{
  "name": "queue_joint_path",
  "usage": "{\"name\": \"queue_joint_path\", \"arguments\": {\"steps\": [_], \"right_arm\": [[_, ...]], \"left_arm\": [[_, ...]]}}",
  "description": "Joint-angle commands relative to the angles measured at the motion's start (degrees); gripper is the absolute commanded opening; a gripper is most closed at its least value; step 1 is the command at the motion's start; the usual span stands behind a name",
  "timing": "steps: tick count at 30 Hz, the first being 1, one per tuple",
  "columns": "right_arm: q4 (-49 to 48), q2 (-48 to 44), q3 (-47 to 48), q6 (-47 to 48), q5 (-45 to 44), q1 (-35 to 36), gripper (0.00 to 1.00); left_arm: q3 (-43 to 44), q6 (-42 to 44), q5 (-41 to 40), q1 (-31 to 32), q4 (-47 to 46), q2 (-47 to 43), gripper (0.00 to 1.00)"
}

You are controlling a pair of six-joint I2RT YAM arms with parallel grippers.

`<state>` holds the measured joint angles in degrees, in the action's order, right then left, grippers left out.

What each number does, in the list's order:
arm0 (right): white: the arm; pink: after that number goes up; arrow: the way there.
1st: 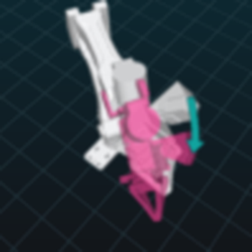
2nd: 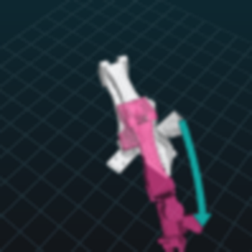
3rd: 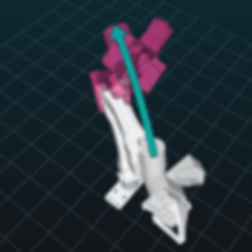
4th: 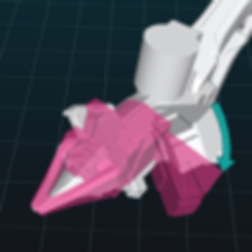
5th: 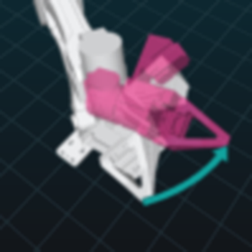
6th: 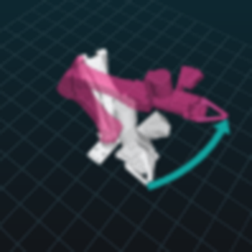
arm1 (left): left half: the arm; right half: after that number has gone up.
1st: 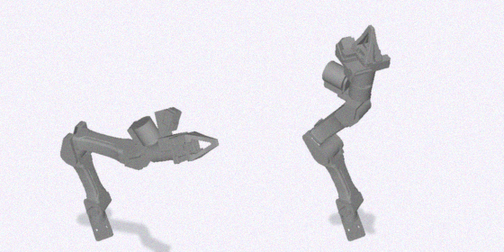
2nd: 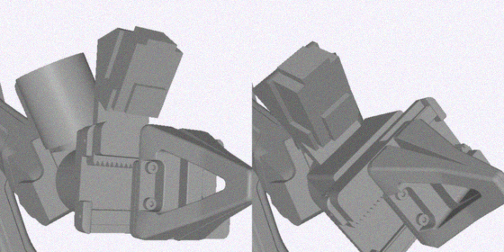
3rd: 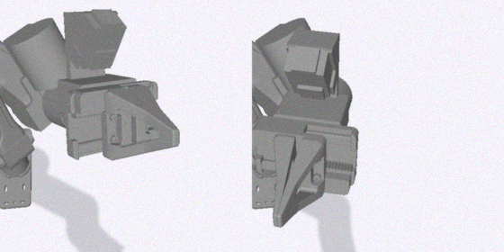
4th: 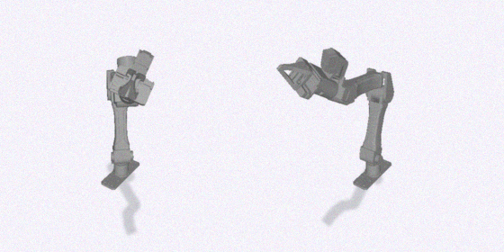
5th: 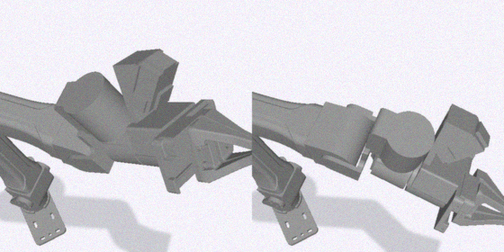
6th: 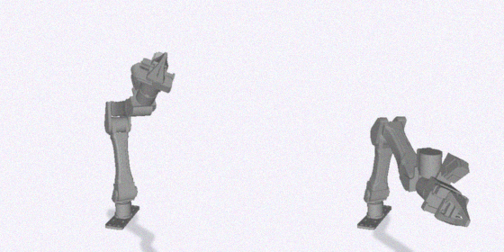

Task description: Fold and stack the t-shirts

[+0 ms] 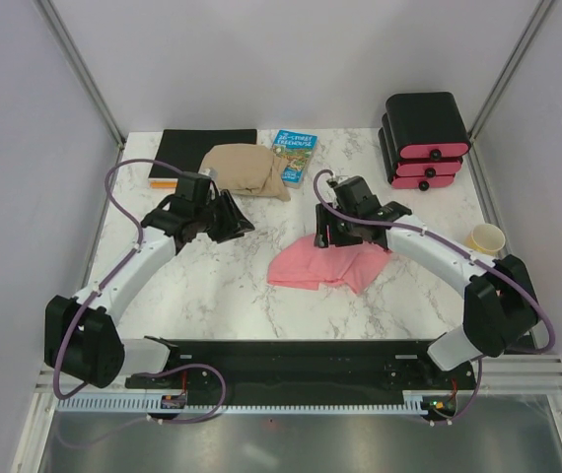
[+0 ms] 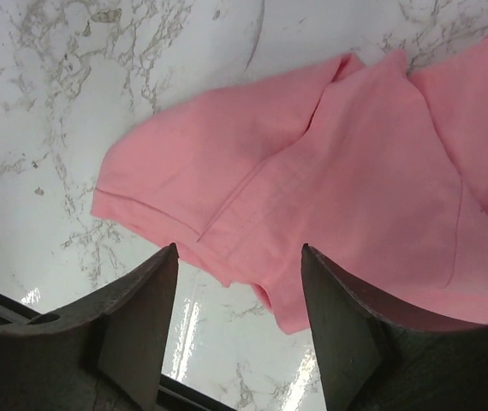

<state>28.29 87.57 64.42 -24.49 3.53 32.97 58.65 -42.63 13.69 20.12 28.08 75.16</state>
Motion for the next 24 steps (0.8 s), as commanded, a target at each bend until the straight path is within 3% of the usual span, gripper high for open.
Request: {"name": "queue_joint_path", "arguments": {"steps": [1,11,24], "right_arm": [[2.03,-0.21,-2.55,-2.75,-1.16,1.74,0.68],[2.64,7.87,2.19,-3.37,-3.18,8.33,0.68],[6.15,14.64,8.17,-3.37,-9.42,10.01,0.67]], "left_arm": [[-0.91,-1.14,2.04,0.10,-2.24,-2.11,0.44],[-3.02,-0.87,1.69,0.18,-2.24,-4.22,0.44],[-3.28,-0.08,1.42,0.10,-2.24,-4.23,0.44]]}}
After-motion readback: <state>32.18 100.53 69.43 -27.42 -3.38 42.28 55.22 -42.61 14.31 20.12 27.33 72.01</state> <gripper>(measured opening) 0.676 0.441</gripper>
